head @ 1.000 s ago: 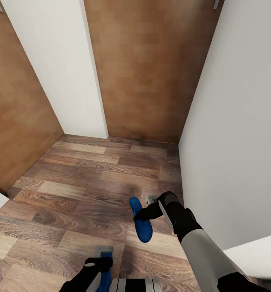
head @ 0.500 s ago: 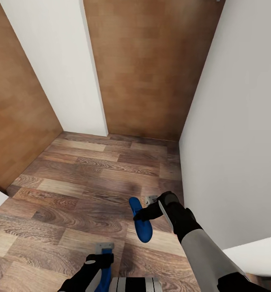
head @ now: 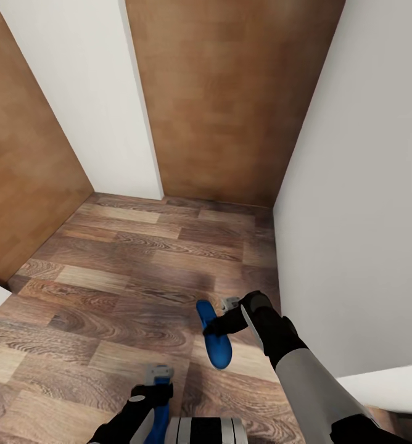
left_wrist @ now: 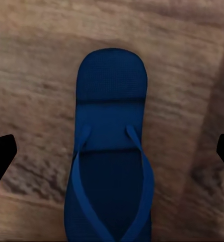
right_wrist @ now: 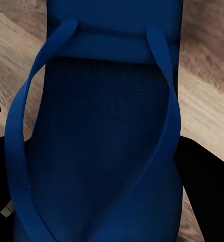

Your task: In the bedroom, move the book from the bed onto either nightstand, and place the two sandals side by side next to the bed.

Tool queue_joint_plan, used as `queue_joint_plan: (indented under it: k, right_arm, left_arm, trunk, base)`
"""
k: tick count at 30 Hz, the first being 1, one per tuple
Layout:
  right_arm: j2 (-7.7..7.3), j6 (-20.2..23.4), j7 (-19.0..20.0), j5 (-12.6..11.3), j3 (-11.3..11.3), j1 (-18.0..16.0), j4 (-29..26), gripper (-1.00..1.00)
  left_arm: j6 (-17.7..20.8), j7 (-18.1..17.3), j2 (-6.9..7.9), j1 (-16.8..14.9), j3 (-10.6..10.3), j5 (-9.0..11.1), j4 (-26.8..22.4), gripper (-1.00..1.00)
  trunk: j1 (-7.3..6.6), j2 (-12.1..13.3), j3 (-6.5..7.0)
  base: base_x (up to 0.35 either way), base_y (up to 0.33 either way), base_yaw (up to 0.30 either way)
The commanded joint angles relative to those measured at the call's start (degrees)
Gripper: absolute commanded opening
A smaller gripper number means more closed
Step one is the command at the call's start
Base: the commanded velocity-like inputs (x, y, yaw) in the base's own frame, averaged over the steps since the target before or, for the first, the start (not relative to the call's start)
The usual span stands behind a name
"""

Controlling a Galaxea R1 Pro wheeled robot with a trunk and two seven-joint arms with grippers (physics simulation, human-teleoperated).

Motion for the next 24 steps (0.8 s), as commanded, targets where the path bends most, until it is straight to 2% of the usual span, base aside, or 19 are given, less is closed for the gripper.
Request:
queue_joint_plan:
  k: [1, 3, 15, 19, 24]
  right_arm:
    - [0.01, 0.18, 0.42, 0.5, 0.03, -0.02, -0.06, -1.0]
    - [0.01, 0.19, 0.42, 0.53, 0.06, -0.02, -0.06, -1.0]
    - [0.01, 0.22, 0.42, 0.64, 0.1, -0.02, -0.06, -1.0]
    - [0.01, 0.23, 0.42, 0.64, 0.07, -0.04, -0.06, -1.0]
    - [0.01, 0.23, 0.42, 0.64, 0.02, -0.03, -0.06, -1.0]
  left_arm:
    - [0.27, 0.45, 0.06, 0.0, -0.49, 0.6, -0.13, 1.0]
    - [0.25, 0.45, 0.06, 0.0, -0.49, 0.6, -0.13, 1.0]
    - [-0.07, 0.45, 0.08, 0.0, -0.52, 0.6, -0.2, 1.0]
    - [-0.42, 0.45, 0.07, 0.0, -0.5, 0.6, -0.21, 1.0]
    - [-0.54, 0.48, 0.06, 0.0, -0.49, 0.6, -0.21, 1.0]
  trunk:
    - [0.01, -0.03, -0.27]
    - [0.06, -0.06, -0.71]
    - [0.06, -0.06, -0.71]
    - [0.17, -0.11, -1.6]
    - [0.17, -0.11, -1.6]
  base:
    - [0.0, 0.0, 0.0]
    - [0.0, 0.0, 0.0]
    - [0.0, 0.0, 0.0]
    - [0.0, 0.0, 0.0]
    - [0.0, 0.0, 0.0]
